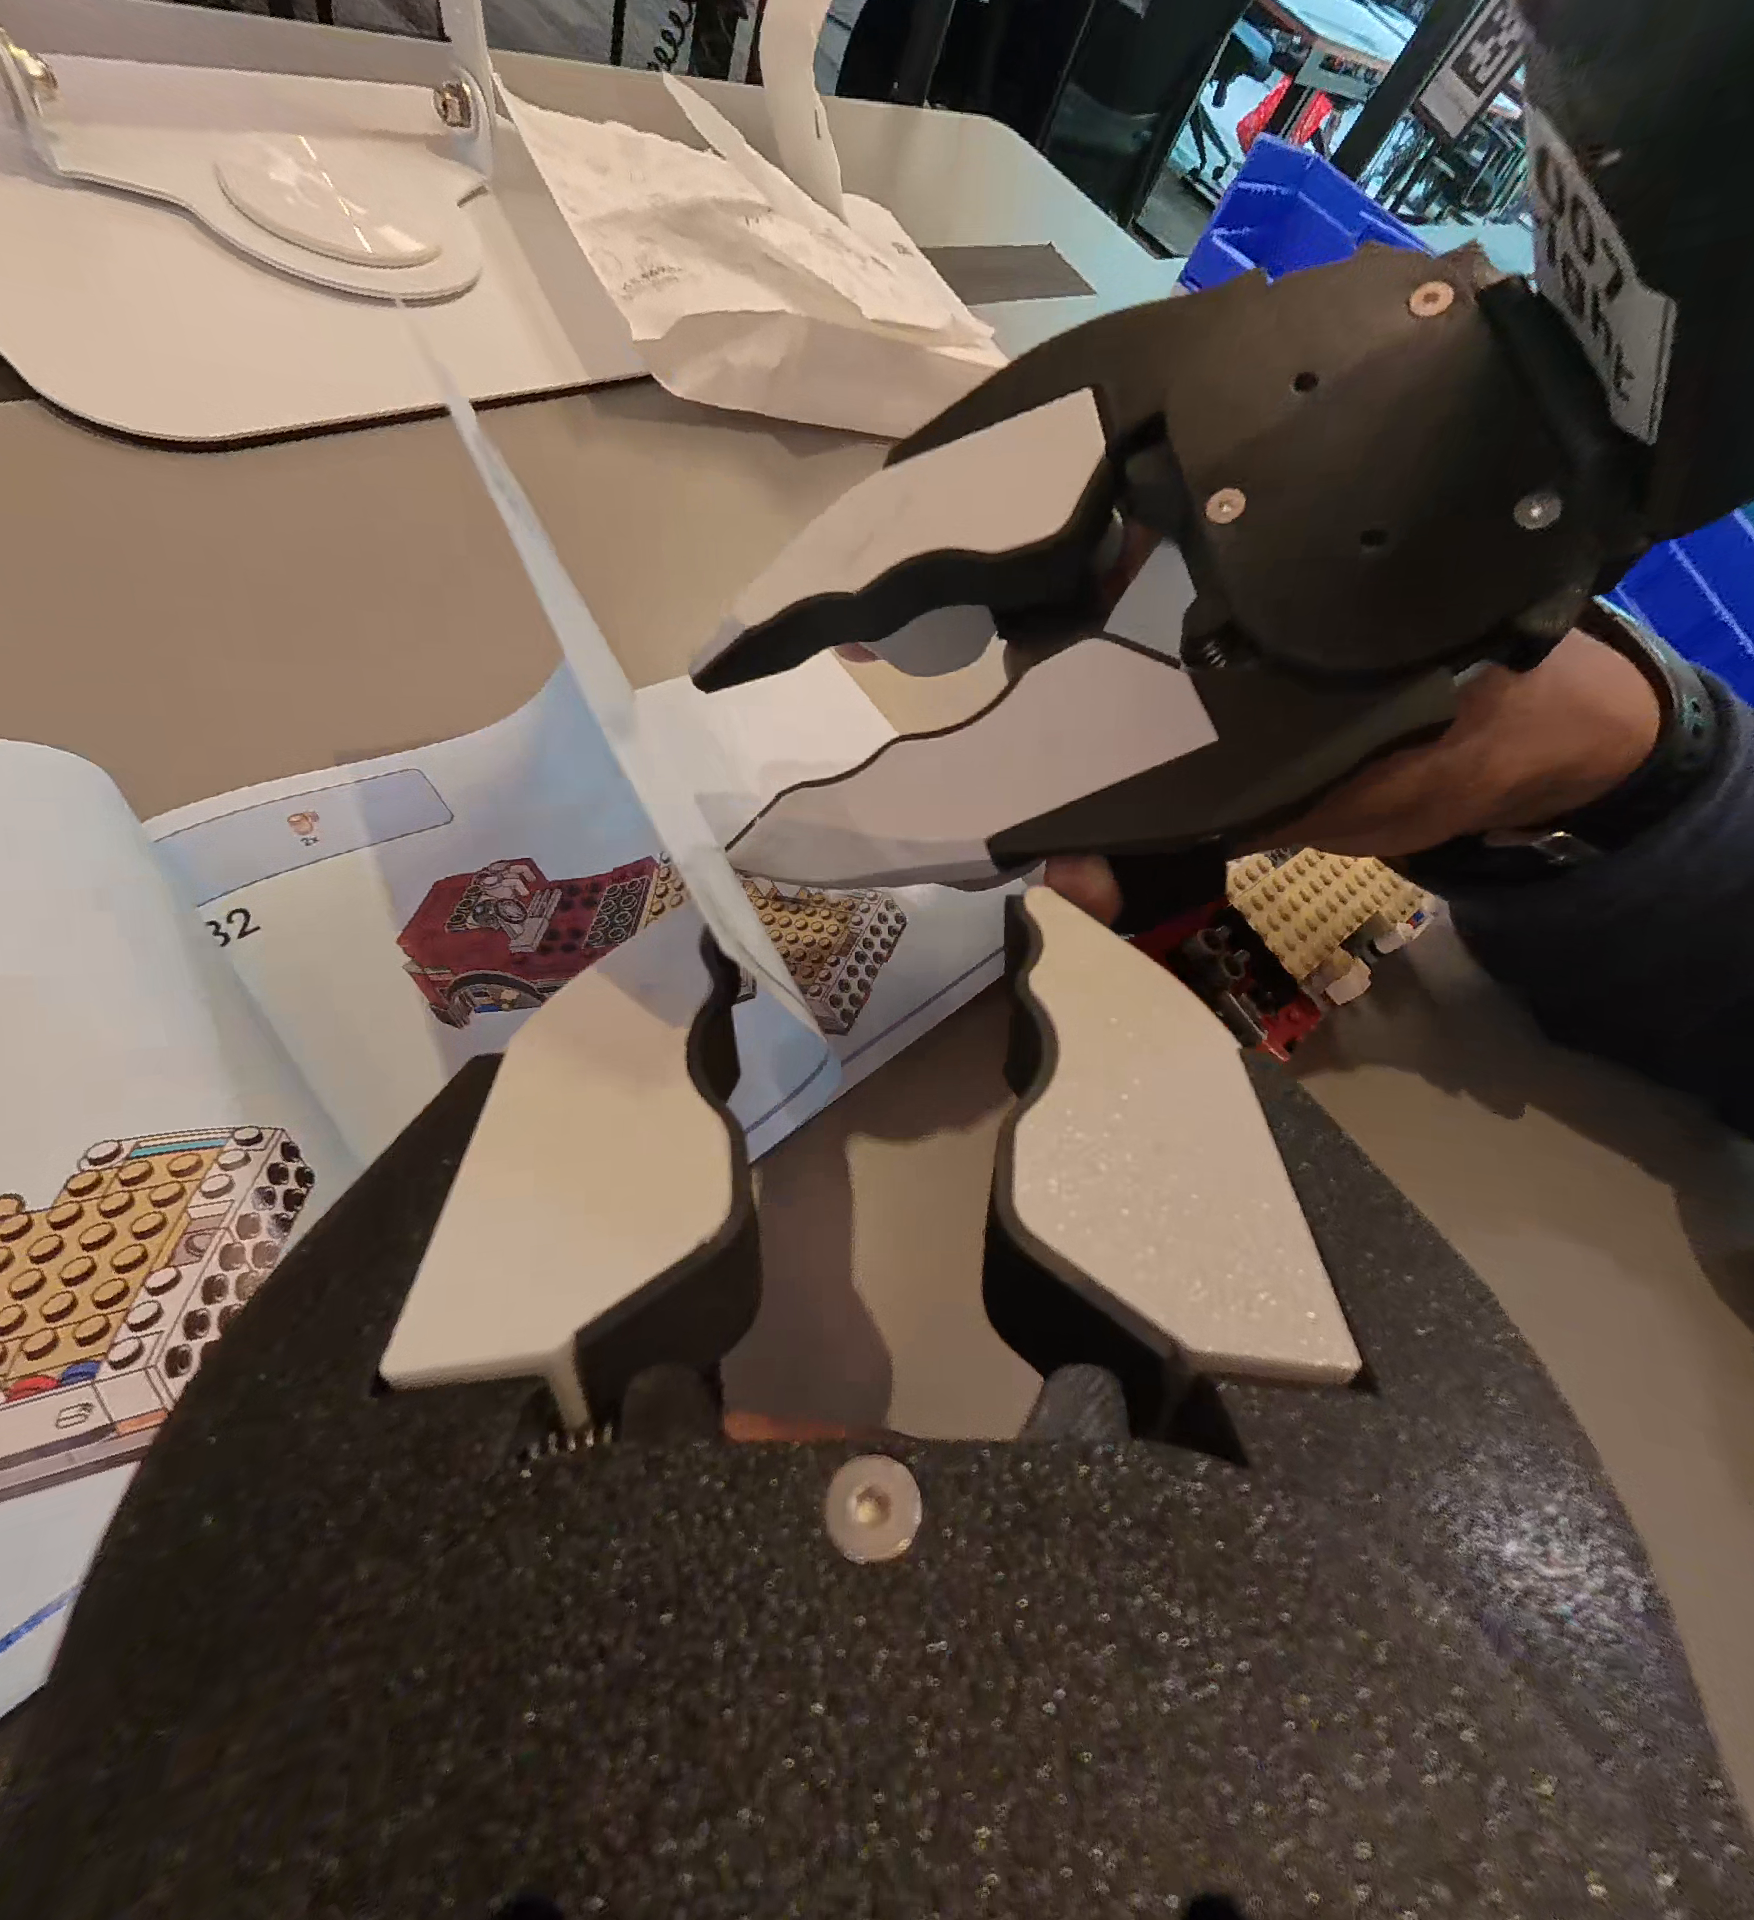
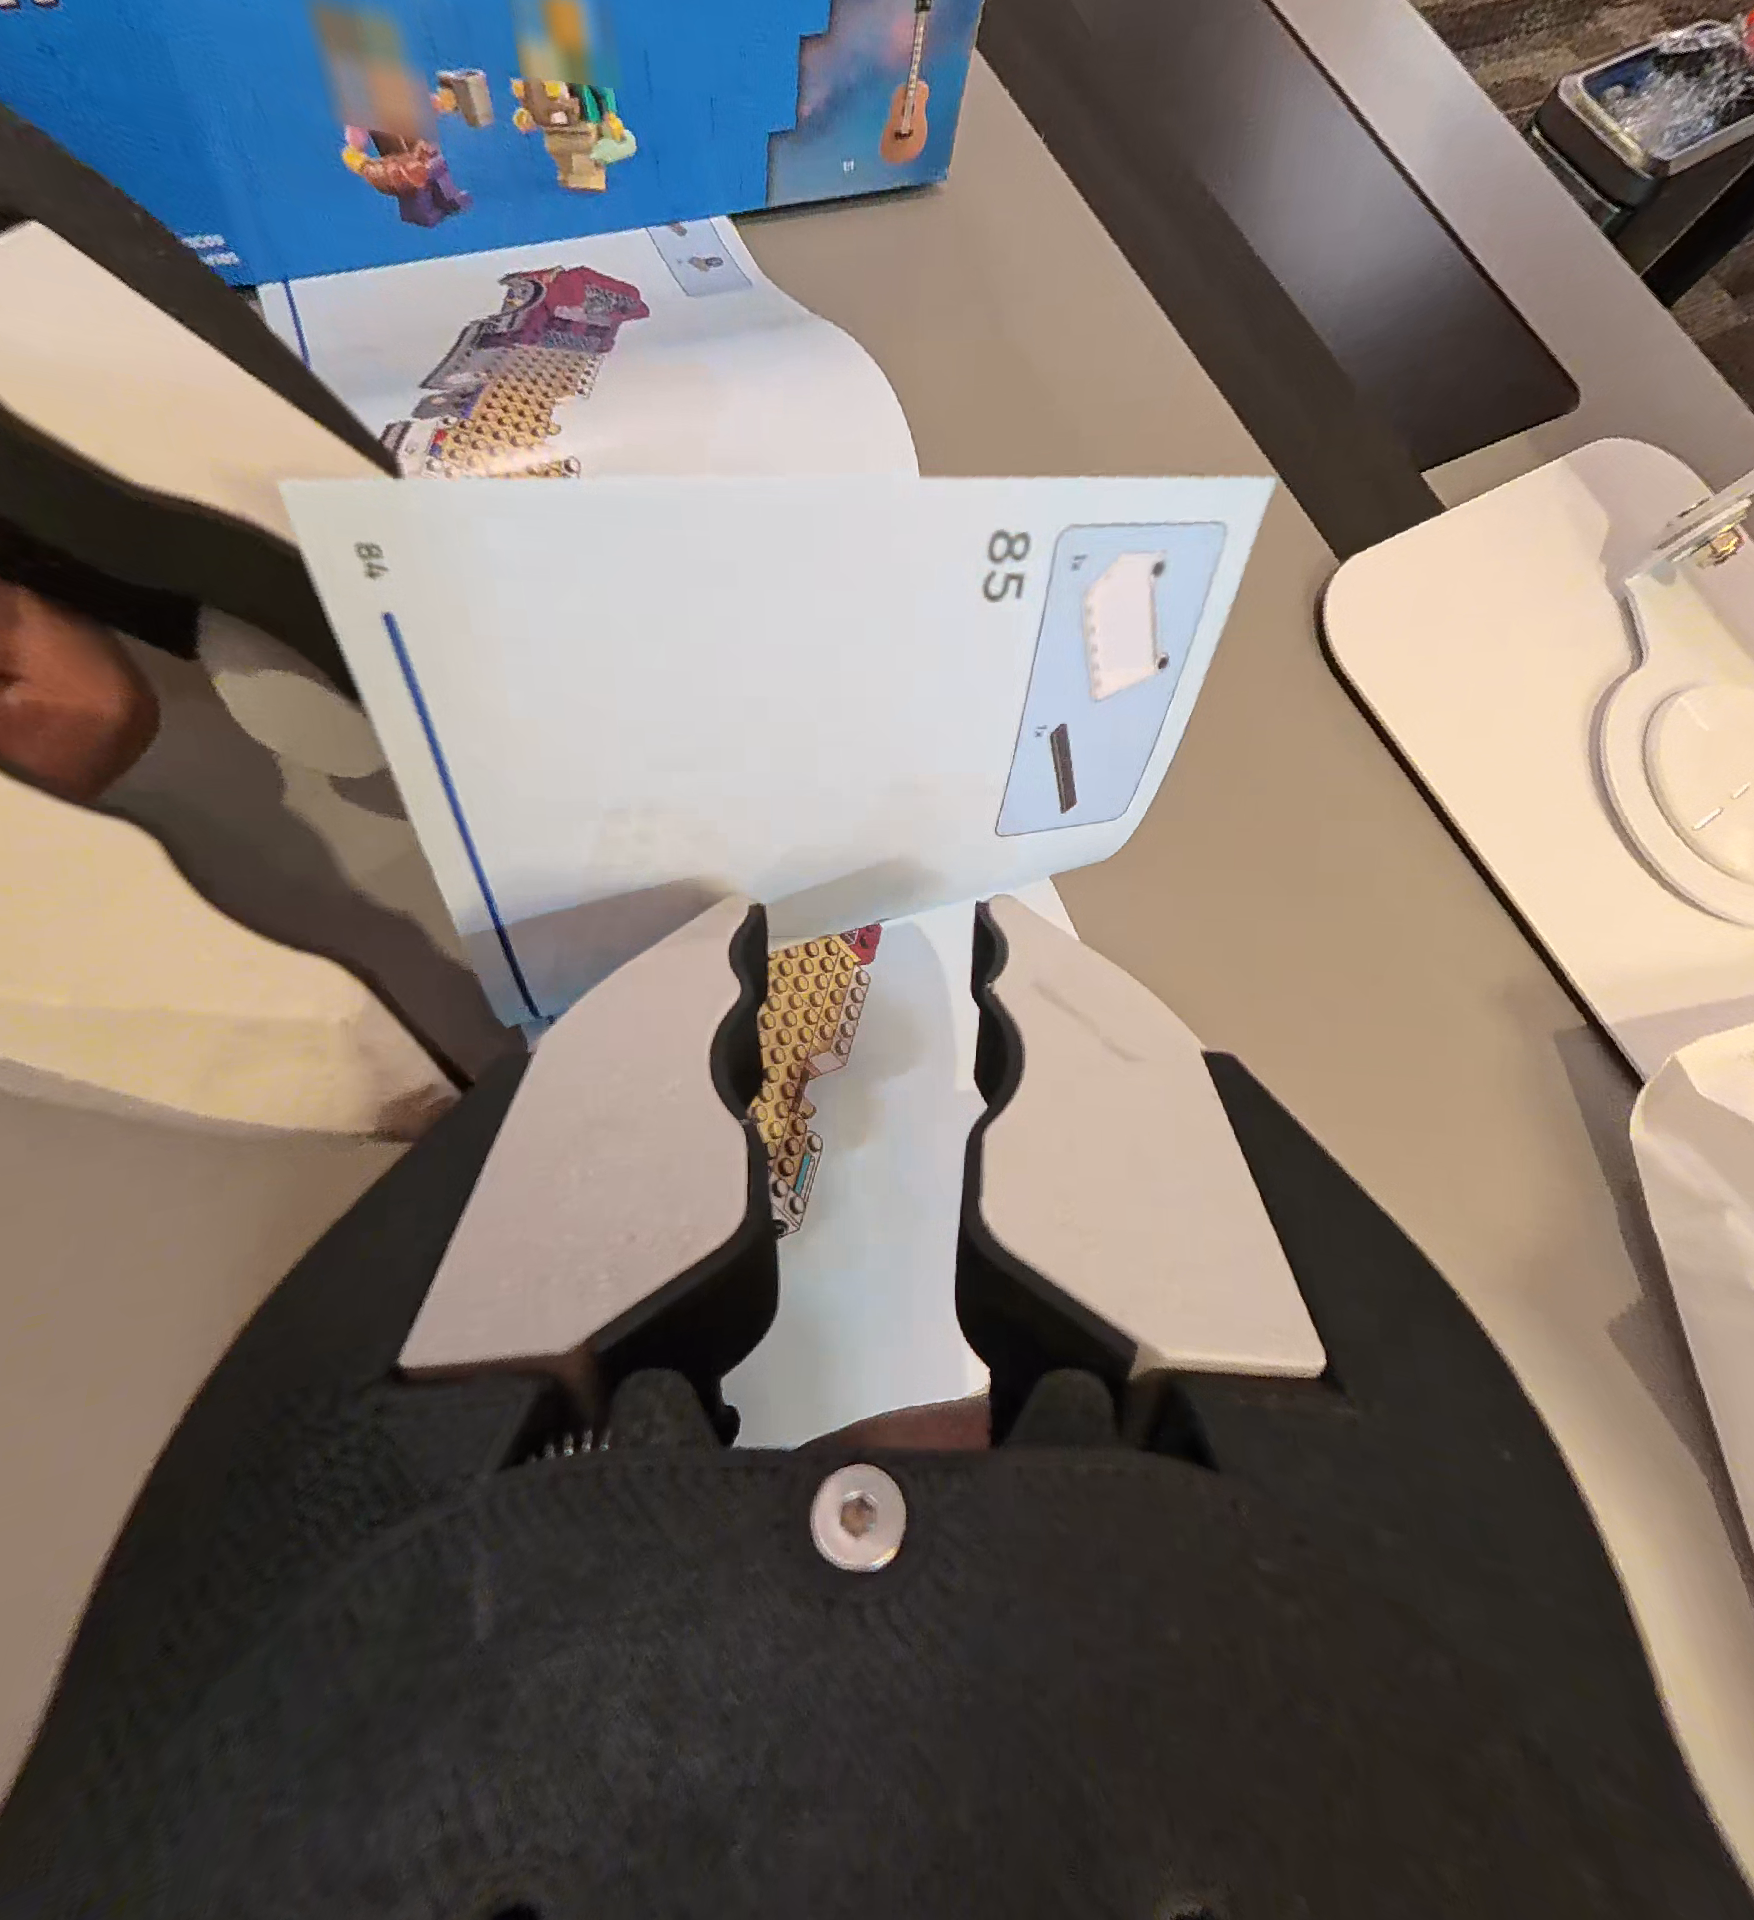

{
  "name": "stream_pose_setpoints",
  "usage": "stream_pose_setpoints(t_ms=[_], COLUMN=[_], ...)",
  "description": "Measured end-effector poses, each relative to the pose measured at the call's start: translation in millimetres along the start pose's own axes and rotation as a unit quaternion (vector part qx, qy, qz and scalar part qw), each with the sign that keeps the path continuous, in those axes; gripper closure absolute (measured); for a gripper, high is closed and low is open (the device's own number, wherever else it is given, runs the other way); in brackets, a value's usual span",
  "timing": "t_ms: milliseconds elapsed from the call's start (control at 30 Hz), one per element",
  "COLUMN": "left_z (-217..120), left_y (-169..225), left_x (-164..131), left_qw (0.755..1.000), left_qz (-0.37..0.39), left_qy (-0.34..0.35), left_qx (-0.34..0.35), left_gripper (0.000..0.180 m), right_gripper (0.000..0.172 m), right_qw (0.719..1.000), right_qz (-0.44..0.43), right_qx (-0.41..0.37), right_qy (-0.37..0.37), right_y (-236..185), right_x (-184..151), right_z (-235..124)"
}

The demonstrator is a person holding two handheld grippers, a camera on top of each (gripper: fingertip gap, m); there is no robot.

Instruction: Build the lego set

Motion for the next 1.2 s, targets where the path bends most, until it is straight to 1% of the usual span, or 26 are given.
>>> stream_pose_setpoints(t_ms=[167,233,267,400,500,567,633,667,733,767,900,1033,1200], left_z=[-1.2,-3.0,-4.0,-7.7,-12.2,-15.3,-17.2,-17.8,-19.1,-19.8,-23.4,-23.8,-23.2], left_y=[-3.2,-4.5,-5.6,-12.0,-16.1,-18.5,-20.6,-21.7,-23.7,-24.6,-28.4,-30.3,-32.2], left_x=[0.1,0.5,0.7,-0.3,0.1,0.6,0.7,0.6,0.5,0.6,0.5,-0.2,-1.3], left_qw=[1.000,1.000,1.000,0.998,0.995,0.992,0.989,0.987,0.984,0.983,0.978,0.977,0.976], left_qz=[-0.009,-0.014,-0.019,-0.047,-0.073,-0.091,-0.104,-0.110,-0.122,-0.126,-0.140,-0.142,-0.147], left_qy=[0.004,0.010,0.014,0.036,0.059,0.074,0.084,0.088,0.095,0.098,0.109,0.113,0.115], left_qx=[-0.005,-0.007,-0.007,-0.006,-0.027,-0.043,-0.062,-0.071,-0.086,-0.094,-0.111,-0.113,-0.115], left_gripper=[0.132,0.137,0.140,0.165,0.172,0.172,0.172,0.172,0.172,0.172,0.173,0.180,0.180], right_gripper=[0.134,0.134,0.134,0.134,0.132,0.122,0.106,0.100,0.091,0.090,0.092,0.098,0.099], right_qw=[1.000,1.000,1.000,1.000,0.998,0.990,0.974,0.968,0.961,0.959,0.965,0.966,0.961], right_qz=[-0.002,-0.004,-0.005,0.000,0.032,0.081,0.129,0.144,0.166,0.172,0.160,0.152,0.162], right_qx=[0.003,0.005,0.007,0.019,0.057,0.114,0.183,0.206,0.219,0.222,0.207,0.206,0.222], right_qy=[0.001,0.001,0.001,0.002,0.011,0.021,0.026,0.025,0.019,0.017,0.002,0.017,0.029], right_y=[-0.8,-1.2,-1.7,-3.2,-3.2,-2.8,-3.8,-4.4,-4.4,-4.3,-3.5,-0.2,3.8], right_x=[-0.5,-0.9,-1.2,-3.0,-5.1,-4.7,-2.6,-1.6,-0.4,0.2,2.0,7.0,10.4], right_z=[0.3,0.6,0.9,0.8,-1.3,-2.0,-1.2,-0.1,3.8,5.4,4.7,-1.5,-1.9])
Point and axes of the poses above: each gripper's, where its closed fingertips meet, z out along the fingers, x out of its top, y = z × x across the jaws, the point moved 9 cm from there along -z, back along the fingers, and after that the axes turned 15 degrees about -y, right-handed, at the moved point
